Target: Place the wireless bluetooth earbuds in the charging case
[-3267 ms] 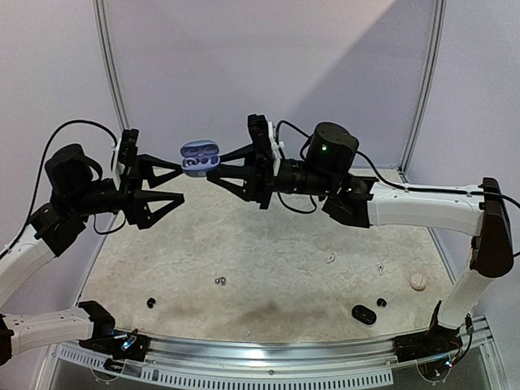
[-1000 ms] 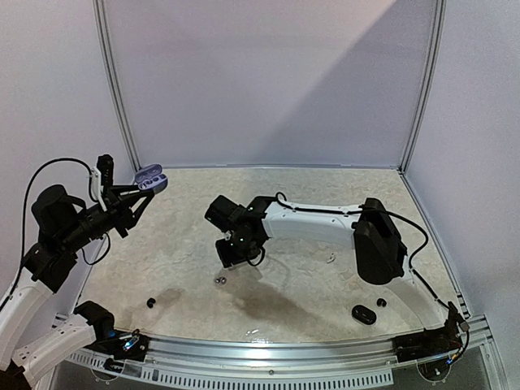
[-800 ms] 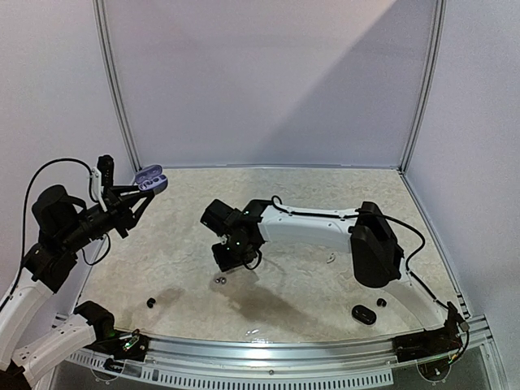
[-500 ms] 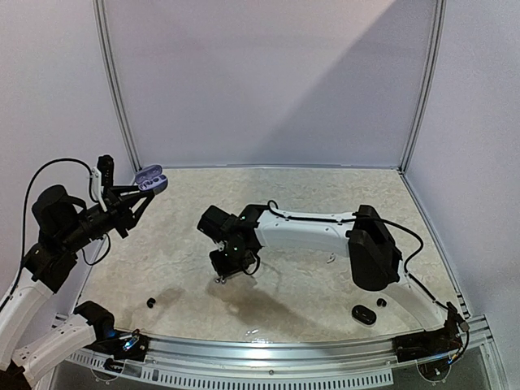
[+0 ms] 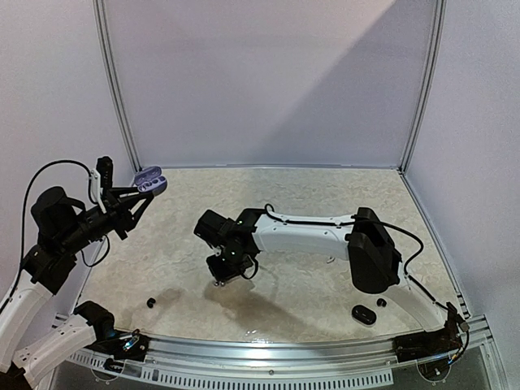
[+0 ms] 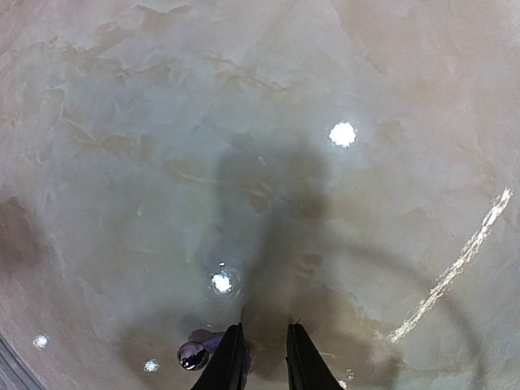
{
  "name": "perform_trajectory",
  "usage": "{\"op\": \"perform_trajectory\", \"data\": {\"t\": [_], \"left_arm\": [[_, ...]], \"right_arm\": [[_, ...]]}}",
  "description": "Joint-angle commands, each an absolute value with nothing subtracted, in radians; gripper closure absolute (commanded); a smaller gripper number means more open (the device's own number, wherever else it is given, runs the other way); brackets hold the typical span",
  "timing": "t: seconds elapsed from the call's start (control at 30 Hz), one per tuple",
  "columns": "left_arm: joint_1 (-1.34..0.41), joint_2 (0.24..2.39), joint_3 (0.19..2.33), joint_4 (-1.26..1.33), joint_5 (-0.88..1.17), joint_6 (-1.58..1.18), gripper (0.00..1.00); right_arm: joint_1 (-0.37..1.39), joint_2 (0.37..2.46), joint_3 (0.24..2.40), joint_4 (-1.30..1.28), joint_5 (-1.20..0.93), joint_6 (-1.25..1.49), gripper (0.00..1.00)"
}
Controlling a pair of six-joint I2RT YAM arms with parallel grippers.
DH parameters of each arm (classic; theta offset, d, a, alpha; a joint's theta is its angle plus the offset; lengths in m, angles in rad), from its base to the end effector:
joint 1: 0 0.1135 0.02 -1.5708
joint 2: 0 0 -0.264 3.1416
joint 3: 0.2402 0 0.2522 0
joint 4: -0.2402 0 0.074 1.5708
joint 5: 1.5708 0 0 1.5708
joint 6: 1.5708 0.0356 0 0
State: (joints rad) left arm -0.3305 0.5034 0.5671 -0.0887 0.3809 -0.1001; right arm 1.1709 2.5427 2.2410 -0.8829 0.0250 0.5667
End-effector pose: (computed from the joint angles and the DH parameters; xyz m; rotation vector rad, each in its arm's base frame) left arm 0.1247 -0.0568 0.3136 0.4836 1.5576 -0.6358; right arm 0.2076 0.4888 0.1453 -0.8401 2.7192 0.4019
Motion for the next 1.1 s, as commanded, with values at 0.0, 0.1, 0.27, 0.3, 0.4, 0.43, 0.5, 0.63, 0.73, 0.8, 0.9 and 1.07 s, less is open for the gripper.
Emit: {"op": "perform_trajectory", "data": {"t": [0.0,0.1,0.27,0.3,0.4,0.43,0.5,0.63,0.73,0.8,0.9,1.07], "left_arm": [[-0.320,0.497,0.549,-0.096,0.378,-0.087,1.00],[-0.320,0.497,0.549,-0.098,0.377,-0.082,1.00],[-0.319,0.498,0.548,-0.101,0.376,-0.073,1.00],[-0.320,0.498,0.548,-0.101,0.375,-0.072,1.00],[-0.320,0.497,0.547,-0.102,0.375,-0.069,1.00],[-0.320,0.497,0.546,-0.103,0.374,-0.069,1.00],[-0.320,0.496,0.547,-0.105,0.374,-0.068,1.00],[-0.320,0.497,0.545,-0.110,0.372,-0.061,1.00],[-0.321,0.500,0.544,-0.107,0.371,-0.058,1.00],[-0.320,0.502,0.542,-0.104,0.371,-0.057,1.00],[-0.320,0.502,0.540,-0.105,0.371,-0.056,1.00],[-0.320,0.505,0.540,-0.107,0.370,-0.052,1.00]], "right_arm": [[1.198,2.536,2.215,-0.905,0.011,0.535,0.82],[1.201,2.533,2.215,-0.918,0.012,0.521,0.82],[1.217,2.521,2.210,-0.931,-0.019,0.481,0.82],[1.220,2.520,2.210,-0.928,-0.026,0.463,0.83],[1.228,2.520,2.211,-0.922,-0.052,0.427,0.82],[1.230,2.520,2.211,-0.923,-0.058,0.417,0.82],[1.229,2.519,2.209,-0.924,-0.072,0.411,0.81],[1.235,2.504,2.204,-0.919,-0.088,0.387,0.81],[1.242,2.500,2.204,-0.905,-0.092,0.358,0.80],[1.243,2.501,2.204,-0.896,-0.092,0.352,0.80],[1.242,2.503,2.204,-0.879,-0.084,0.346,0.81],[1.242,2.513,2.204,-0.845,-0.081,0.328,0.82]]}}
